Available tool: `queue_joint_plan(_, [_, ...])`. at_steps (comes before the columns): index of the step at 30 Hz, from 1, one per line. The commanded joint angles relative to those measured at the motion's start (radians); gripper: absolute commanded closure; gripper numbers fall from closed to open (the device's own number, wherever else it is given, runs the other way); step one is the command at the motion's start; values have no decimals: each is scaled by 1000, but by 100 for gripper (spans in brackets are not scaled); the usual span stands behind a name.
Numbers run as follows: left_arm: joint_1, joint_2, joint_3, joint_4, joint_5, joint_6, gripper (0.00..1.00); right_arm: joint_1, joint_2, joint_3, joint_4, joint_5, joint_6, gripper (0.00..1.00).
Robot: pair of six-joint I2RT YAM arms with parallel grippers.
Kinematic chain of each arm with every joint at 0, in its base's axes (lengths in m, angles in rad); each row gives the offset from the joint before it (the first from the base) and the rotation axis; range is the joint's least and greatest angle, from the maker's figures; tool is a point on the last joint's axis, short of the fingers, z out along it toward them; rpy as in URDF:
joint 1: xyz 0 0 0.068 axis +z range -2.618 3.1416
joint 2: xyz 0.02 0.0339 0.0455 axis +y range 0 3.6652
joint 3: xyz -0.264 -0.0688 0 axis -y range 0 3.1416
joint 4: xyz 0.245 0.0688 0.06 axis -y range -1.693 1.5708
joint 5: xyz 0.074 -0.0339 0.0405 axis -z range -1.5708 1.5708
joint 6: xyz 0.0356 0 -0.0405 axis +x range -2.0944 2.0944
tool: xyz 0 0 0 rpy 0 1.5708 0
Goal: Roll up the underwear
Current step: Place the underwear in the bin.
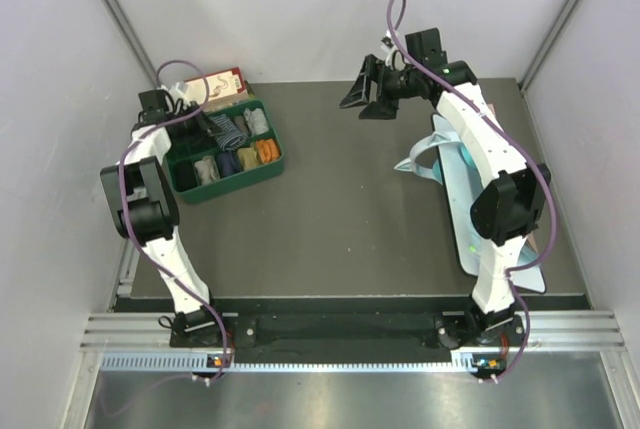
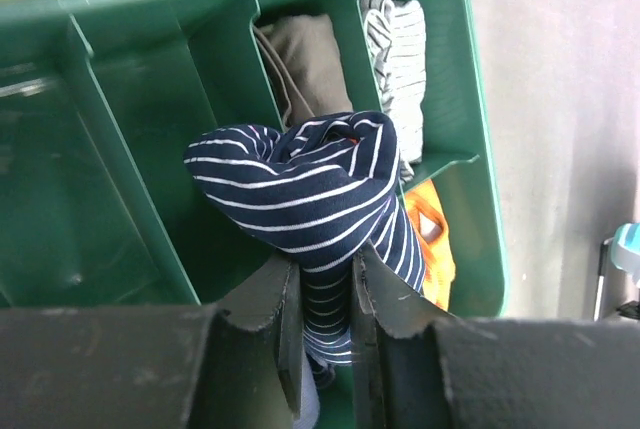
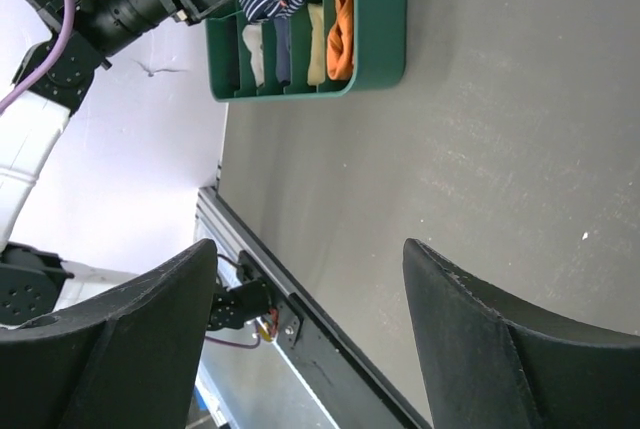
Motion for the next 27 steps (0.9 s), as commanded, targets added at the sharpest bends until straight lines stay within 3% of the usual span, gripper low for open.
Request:
queue_joint_plan(1, [25, 44, 90, -28, -32, 82, 100, -1, 6, 59, 37, -22, 17, 27])
queue_joint_plan(20, [34, 166, 216, -226, -147, 194, 100, 0, 29, 94, 20, 4, 30, 29])
queue_joint_plan(27, [11, 197, 254, -260, -213, 170, 100, 1, 35, 94, 23, 7, 28, 30])
